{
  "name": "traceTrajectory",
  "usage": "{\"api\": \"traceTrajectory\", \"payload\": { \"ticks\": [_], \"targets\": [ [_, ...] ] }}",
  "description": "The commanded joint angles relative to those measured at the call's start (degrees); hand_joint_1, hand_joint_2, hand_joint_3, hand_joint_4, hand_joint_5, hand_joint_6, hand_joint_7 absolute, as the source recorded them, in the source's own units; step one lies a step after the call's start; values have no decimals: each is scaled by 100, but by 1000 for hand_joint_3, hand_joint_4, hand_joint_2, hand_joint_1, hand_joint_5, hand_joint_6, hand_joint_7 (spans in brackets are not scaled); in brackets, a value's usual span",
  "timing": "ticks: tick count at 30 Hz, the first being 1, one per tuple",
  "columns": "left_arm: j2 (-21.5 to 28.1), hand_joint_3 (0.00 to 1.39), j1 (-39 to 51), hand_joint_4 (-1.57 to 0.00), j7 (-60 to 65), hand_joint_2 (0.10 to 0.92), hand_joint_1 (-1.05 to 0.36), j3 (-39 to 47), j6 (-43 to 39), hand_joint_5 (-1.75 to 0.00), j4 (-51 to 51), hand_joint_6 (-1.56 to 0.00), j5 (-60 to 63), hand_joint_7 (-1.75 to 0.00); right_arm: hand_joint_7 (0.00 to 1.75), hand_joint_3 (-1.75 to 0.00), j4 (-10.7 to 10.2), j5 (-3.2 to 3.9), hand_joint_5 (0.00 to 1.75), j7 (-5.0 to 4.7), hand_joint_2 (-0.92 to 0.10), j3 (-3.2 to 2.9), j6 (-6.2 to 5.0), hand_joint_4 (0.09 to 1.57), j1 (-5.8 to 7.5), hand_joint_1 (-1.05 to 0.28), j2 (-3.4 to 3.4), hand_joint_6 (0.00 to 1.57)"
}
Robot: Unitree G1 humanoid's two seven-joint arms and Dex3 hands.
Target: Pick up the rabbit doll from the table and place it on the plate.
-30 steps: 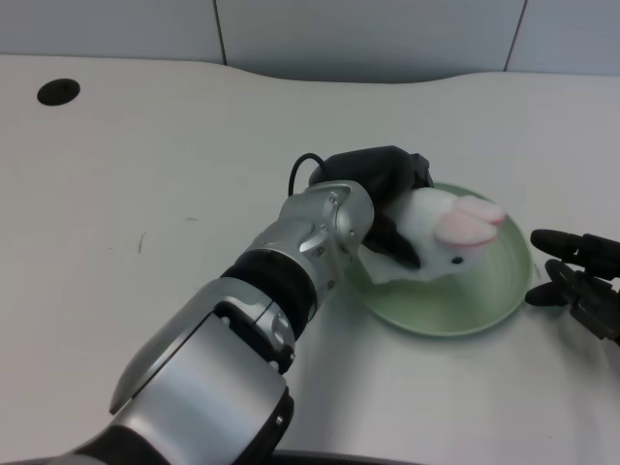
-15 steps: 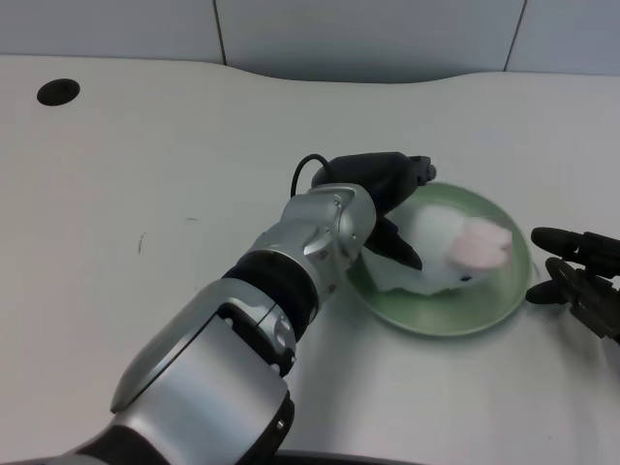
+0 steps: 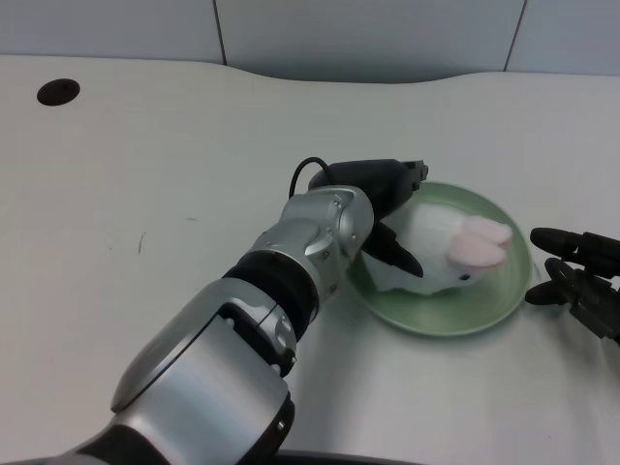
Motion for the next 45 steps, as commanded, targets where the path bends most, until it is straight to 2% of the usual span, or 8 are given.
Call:
{"api": "traceTrajectory", "payload": {
  "ticks": [1,17,26,29,32,38,41,45],
  "targets": [
    [115,7,-179,1,-181,878,-779,163,-124,1,-35,-56,-142,-1,7,-277,74,114,990,10,-921,-90,64,702,-4,-400,-51,991],
    [1049,95,-257,1,-1468,921,-896,1501,-1233,1,-512,-48,-1506,-10,1,-266,335,54,942,-121,-921,-47,107,701,-221,-420,-194,982],
    [1529,286,1053,-164,-1761,921,-721,2551,-1957,-98,-1320,-210,-2742,-77,9,-252,422,143,928,37,-921,-126,143,717,-279,-418,-259,997],
    [1682,306,1768,-277,-1718,921,-655,2902,-2226,-284,-1884,-338,-3138,-72,11,-257,442,145,918,69,-921,-152,158,704,-292,-416,-281,1001],
    [1823,304,2411,-295,-1778,921,-580,3129,-2134,-871,-2570,-510,-3449,-49,11,-260,448,187,917,129,-921,-208,228,705,-316,-410,-293,1002],
    [1919,287,3549,-342,-1958,921,-590,3450,-1405,-1283,-3809,-740,-4141,-152,4,-266,487,62,922,44,-921,-177,194,708,-343,-406,-356,989],
    [1978,357,4094,-323,-2126,921,-514,3572,-571,-1448,-4519,-753,-4570,-225,5,-265,514,120,920,139,-921,-218,238,705,-369,-400,-364,991],
    [2126,418,4592,-442,-2198,921,-474,3557,-223,-1492,-4894,-782,-4620,-312,8,-257,516,101,920,106,-921,-215,233,712,-373,-409,-365,997]
  ]
}}
